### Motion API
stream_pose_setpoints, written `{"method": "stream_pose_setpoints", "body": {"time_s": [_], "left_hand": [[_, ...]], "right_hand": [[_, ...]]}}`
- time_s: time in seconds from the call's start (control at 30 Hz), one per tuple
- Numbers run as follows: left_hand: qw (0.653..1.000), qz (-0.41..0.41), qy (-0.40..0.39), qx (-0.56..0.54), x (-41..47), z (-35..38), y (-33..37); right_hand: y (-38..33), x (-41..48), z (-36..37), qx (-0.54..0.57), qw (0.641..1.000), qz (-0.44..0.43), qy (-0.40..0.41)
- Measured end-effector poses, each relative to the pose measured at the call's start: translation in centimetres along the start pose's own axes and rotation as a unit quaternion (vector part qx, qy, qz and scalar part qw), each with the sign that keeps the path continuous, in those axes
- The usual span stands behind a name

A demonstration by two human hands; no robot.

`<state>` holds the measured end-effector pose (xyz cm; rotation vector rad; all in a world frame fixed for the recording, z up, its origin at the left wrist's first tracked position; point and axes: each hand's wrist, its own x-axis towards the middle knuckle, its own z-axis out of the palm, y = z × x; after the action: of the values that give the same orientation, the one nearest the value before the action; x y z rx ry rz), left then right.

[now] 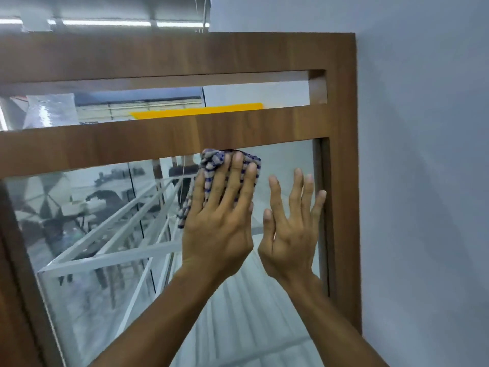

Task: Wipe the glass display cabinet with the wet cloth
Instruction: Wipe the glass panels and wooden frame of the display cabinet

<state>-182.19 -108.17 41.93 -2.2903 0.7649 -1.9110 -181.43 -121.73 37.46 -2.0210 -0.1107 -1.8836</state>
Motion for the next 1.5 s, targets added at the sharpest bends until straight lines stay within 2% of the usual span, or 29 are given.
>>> {"method": "stream_pose_setpoints", "body": {"time_s": [0.1, 0.17, 0.4, 0.53, 0.57, 0.63, 0.77, 0.93, 1.13, 1.5], "left_hand": [[0.999, 0.050, -0.022, 0.000, 1.6, 1.0, 1.8], [0.997, 0.075, -0.032, 0.003, 2.7, 1.6, 3.0], [0.993, 0.105, -0.048, -0.018, 5.1, 3.1, 7.4], [0.980, 0.191, -0.062, 0.004, 2.9, 2.6, 5.4], [0.981, 0.188, -0.057, 0.005, 2.1, 2.3, 4.5], [0.991, 0.132, -0.036, 0.001, 0.4, 1.4, 2.4], [1.000, 0.022, -0.004, 0.011, -2.7, -0.9, -2.6], [0.997, -0.070, -0.010, 0.042, -6.0, -3.6, -9.3], [0.987, -0.145, -0.010, 0.063, -9.2, -6.3, -15.0], [0.984, -0.165, 0.031, 0.053, -10.4, -5.5, -15.3]], "right_hand": [[2.1, -1.0, -0.7, -0.070, 0.996, 0.052, 0.024], [2.8, -1.5, -0.8, -0.083, 0.995, 0.053, 0.026], [3.8, -4.8, -0.5, -0.027, 0.996, 0.053, 0.066], [3.8, -5.3, -1.0, -0.024, 0.997, 0.059, 0.043], [3.4, -5.2, -1.1, -0.024, 0.997, 0.067, 0.037], [2.3, -4.9, -1.0, -0.014, 0.998, 0.061, 0.020], [-2.4, -3.9, 0.6, 0.058, 0.998, -0.006, -0.017], [-10.1, -2.5, 2.4, 0.085, 0.995, -0.044, -0.039], [-16.8, -2.9, 4.0, 0.082, 0.990, -0.090, -0.067], [-16.7, -3.5, 4.7, 0.043, 0.994, -0.089, -0.056]]}}
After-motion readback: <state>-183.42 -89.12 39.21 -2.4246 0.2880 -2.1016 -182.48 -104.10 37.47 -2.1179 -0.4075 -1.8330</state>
